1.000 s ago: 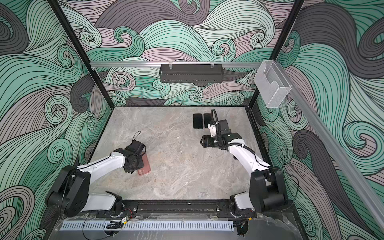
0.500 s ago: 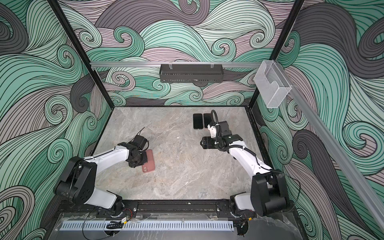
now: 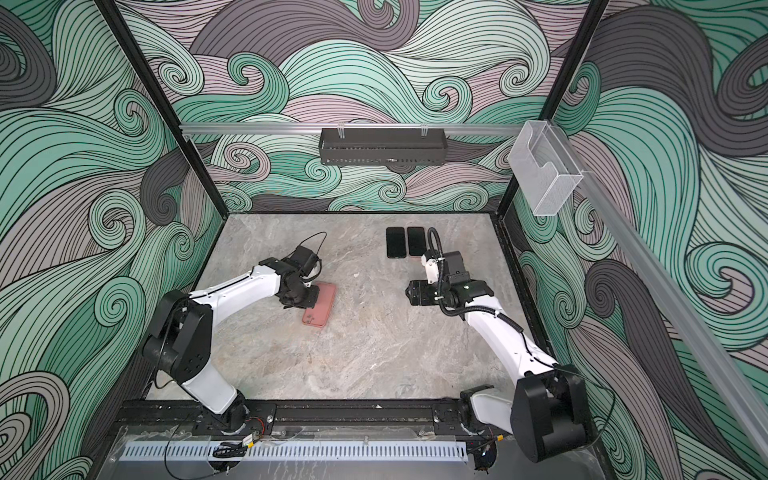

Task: Put the phone into the phone case
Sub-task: 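Grasp the empty pink case with the left gripper while the right approaches the purple-cased phone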

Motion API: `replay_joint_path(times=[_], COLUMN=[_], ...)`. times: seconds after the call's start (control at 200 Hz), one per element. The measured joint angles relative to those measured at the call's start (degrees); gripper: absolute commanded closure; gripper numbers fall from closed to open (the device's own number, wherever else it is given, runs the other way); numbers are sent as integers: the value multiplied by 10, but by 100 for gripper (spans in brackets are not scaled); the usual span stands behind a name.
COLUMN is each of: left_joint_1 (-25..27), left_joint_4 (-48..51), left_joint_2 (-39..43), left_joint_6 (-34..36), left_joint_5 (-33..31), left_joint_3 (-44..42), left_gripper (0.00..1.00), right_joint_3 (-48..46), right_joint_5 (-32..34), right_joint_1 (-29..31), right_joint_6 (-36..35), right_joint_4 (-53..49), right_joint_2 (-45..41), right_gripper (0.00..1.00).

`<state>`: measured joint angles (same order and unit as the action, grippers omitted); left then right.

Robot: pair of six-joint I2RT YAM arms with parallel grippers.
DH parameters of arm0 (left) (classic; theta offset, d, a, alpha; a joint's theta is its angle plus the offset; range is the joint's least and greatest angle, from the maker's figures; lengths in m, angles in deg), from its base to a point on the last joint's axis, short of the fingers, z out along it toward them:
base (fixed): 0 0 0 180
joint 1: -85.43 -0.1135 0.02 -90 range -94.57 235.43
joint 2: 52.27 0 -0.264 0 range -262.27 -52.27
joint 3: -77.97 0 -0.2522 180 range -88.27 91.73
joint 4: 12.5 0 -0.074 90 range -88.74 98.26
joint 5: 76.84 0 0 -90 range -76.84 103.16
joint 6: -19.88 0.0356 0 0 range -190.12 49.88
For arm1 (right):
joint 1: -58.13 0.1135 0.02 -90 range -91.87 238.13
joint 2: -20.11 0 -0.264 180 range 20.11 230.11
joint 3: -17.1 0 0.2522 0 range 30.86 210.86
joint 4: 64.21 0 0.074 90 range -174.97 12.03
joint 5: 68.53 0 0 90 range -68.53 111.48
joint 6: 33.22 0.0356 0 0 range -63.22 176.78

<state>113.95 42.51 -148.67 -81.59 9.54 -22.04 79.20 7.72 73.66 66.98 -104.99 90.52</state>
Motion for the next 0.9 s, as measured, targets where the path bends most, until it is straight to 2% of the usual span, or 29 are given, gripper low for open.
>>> replay_joint_path(times=[0.215,0.436,0.716,0.901], left_joint_1=[50,62,117,145], left_joint_4=[14,45,52,52], left_joint_2=[-20,-57,-94,-127], left_joint_6=[146,291,455,514], left_joint_5=[5,24,14,28], left_joint_3=[85,163,161,165], left_gripper=[100,100,100,98], right_joint_3=[-33,-40,-51,-63], right_joint_5=[20,34,49,52], right_joint_1=[0,0,0,0], right_joint_6=[23,38,42,53], right_joint_4=[3,3,0,0], right_joint_2=[-22,-38,-63,-69], right_gripper=[19,19,18,18])
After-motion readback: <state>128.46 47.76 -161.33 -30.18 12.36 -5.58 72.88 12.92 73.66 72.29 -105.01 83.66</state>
